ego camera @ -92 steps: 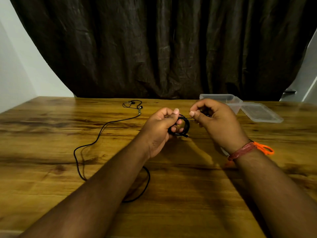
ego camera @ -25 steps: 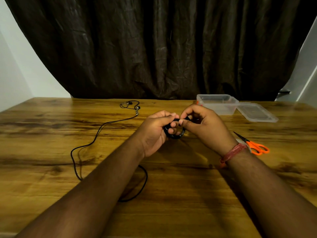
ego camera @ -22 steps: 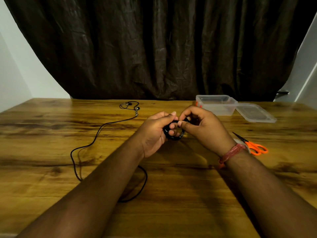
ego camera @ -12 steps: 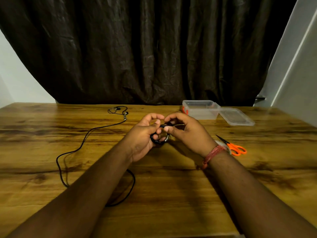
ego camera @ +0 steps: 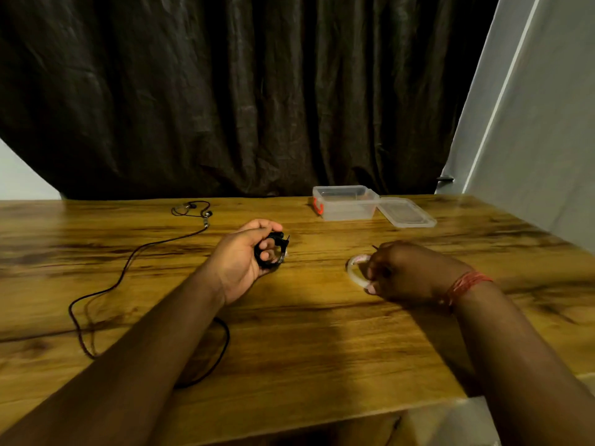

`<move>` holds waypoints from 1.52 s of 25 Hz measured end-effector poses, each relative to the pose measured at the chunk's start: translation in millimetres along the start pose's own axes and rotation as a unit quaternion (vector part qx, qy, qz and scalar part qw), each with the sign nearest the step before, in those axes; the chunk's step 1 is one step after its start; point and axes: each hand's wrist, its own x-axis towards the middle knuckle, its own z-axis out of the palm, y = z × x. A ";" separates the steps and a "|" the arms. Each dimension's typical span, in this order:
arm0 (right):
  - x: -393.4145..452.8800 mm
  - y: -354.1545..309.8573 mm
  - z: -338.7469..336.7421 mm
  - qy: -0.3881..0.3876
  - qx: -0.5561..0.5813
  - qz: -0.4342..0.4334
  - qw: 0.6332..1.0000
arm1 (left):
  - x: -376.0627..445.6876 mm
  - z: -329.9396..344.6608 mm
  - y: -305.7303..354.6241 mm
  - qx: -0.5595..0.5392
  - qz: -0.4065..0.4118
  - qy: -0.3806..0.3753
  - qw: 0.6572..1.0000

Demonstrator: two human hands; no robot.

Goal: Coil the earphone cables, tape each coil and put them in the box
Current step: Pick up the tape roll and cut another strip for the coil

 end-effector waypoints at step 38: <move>74.3 -72.9 21.9 0.204 0.322 -0.227 0.896 | 1.1 -15.5 2.6 0.364 0.114 0.134 0.915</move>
